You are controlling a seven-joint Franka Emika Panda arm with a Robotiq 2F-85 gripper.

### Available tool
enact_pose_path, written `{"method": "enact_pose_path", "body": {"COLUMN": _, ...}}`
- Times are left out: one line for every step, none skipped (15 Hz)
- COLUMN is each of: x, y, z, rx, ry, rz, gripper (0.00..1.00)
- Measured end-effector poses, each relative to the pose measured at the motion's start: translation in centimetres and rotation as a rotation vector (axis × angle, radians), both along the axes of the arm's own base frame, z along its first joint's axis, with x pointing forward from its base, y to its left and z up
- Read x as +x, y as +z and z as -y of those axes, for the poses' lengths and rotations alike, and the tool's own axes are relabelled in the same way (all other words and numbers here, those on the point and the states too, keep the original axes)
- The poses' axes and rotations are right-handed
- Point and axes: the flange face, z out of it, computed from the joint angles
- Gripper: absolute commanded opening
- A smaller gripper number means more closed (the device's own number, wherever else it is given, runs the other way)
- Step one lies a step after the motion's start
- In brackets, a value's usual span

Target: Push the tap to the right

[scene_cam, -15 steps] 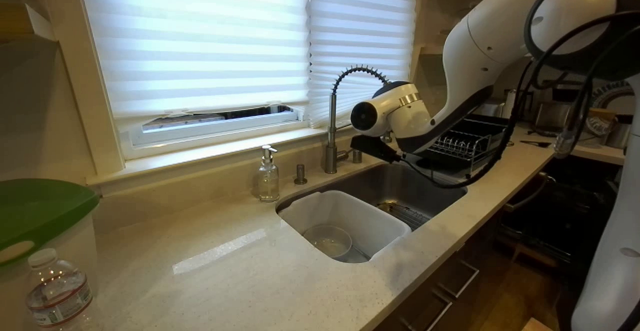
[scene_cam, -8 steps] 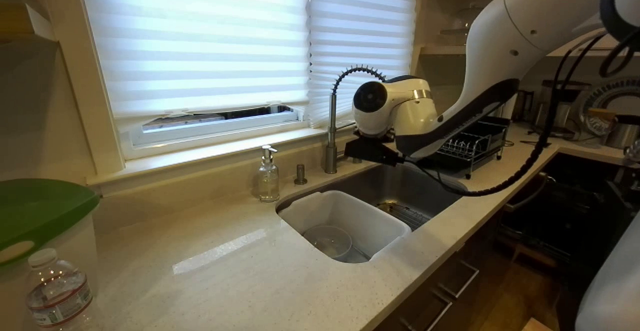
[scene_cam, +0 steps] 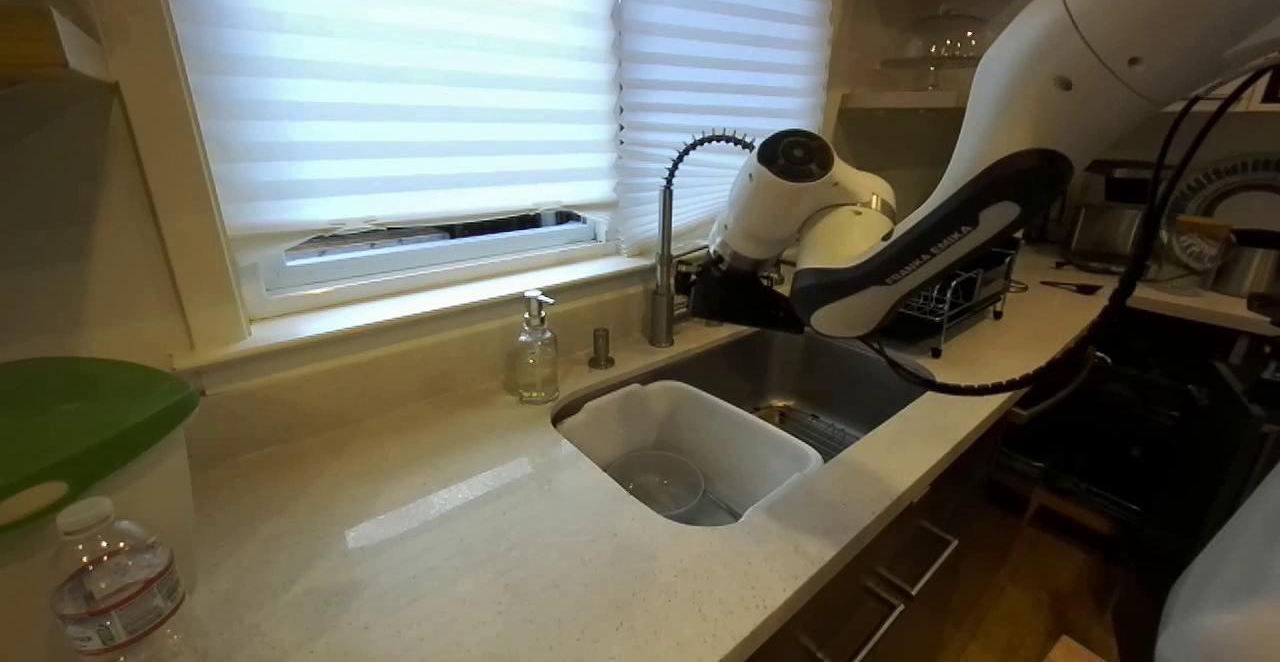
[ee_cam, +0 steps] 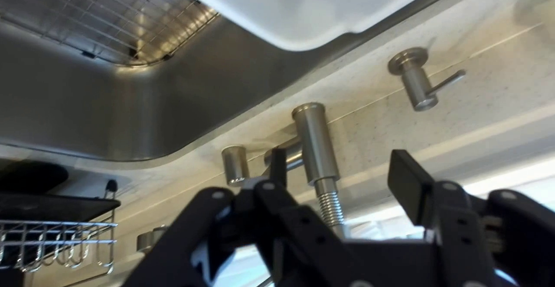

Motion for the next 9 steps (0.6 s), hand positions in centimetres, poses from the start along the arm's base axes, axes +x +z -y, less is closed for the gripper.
{"method": "enact_pose_path", "body": {"x": -0.4, "y": -0.5, "z": -0.2, "rx": 0.022, "ry": 0.042, "rz": -0.013, "gripper": 0.99}}
{"method": "enact_pose_path", "body": {"x": -0.9, "y": -1.3, "z": -0.5, "rx": 0.045, "ry": 0.082, "rz": -0.027, "gripper": 1.0}}
{"method": "enact_pose_path", "body": {"x": -1.4, "y": -2.2, "z": -0.7, "rx": 0.066, "ry": 0.121, "rz": -0.041, "gripper": 1.0}}
{"method": "enact_pose_path", "body": {"x": -1.9, "y": -3.1, "z": -1.1, "rx": 0.086, "ry": 0.157, "rz": -0.055, "gripper": 1.0}}
{"method": "enact_pose_path", "body": {"x": -2.5, "y": -4.1, "z": -1.6, "rx": 0.104, "ry": 0.194, "rz": -0.072, "gripper": 1.0}}
{"method": "enact_pose_path", "body": {"x": -3.1, "y": -5.1, "z": -2.3, "rx": 0.121, "ry": 0.228, "rz": -0.093, "gripper": 1.0}}
{"method": "enact_pose_path", "body": {"x": -3.8, "y": -6.0, "z": -3.2, "rx": 0.136, "ry": 0.261, "rz": -0.12, "gripper": 1.0}}
{"method": "enact_pose_path", "body": {"x": -4.5, "y": -6.8, "z": -4.3, "rx": 0.151, "ry": 0.298, "rz": -0.145, "gripper": 1.0}}
{"method": "enact_pose_path", "body": {"x": -5.3, "y": -7.3, "z": -5.5, "rx": 0.162, "ry": 0.337, "rz": -0.17, "gripper": 1.0}}
